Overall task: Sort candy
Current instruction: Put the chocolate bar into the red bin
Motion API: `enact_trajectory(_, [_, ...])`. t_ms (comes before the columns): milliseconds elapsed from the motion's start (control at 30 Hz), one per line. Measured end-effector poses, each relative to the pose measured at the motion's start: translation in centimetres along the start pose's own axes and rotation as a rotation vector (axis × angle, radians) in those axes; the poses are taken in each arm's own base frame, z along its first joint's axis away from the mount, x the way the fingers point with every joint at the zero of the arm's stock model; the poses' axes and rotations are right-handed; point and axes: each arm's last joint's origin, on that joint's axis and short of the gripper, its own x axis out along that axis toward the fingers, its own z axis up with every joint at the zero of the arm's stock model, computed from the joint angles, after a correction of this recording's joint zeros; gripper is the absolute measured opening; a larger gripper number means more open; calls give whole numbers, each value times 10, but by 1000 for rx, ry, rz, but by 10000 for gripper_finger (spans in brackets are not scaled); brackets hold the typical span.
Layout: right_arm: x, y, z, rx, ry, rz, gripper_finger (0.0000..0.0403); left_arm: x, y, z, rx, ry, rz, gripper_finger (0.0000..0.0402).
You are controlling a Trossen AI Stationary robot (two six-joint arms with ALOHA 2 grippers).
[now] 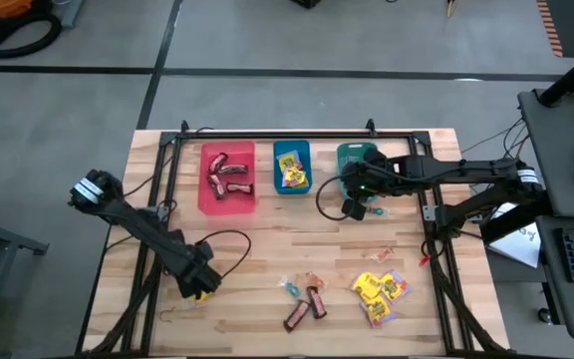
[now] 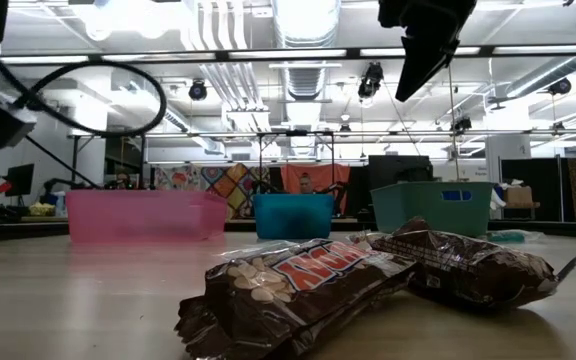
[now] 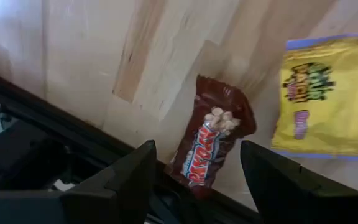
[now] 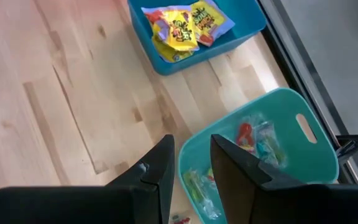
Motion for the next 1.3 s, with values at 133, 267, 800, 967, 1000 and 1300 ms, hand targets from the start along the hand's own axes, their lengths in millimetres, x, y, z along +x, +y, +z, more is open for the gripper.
enact_trajectory(133, [4, 2, 1, -4, 12, -3, 95, 7, -6, 3, 3, 9, 22, 201])
enact_trajectory(267, [5, 2, 0, 3, 16, -4, 95, 12, -8, 5, 2, 20, 41, 182])
enact_trajectory(800, [5, 2, 0, 4, 16, -3, 95, 26, -10, 8, -8, -6, -11, 65])
enact_trajectory(967, [5, 2, -1, 3, 18, -3, 95, 15, -11, 7, 1, -58, -47, 34])
enact_trajectory(1000, [5, 2, 0, 3, 18, -3, 95, 11, -10, 7, 3, -75, -53, 30])
enact_trajectory(1300, [3, 7, -2, -15, 15, 7, 95, -35, -9, 6, 38, -311, -99, 11])
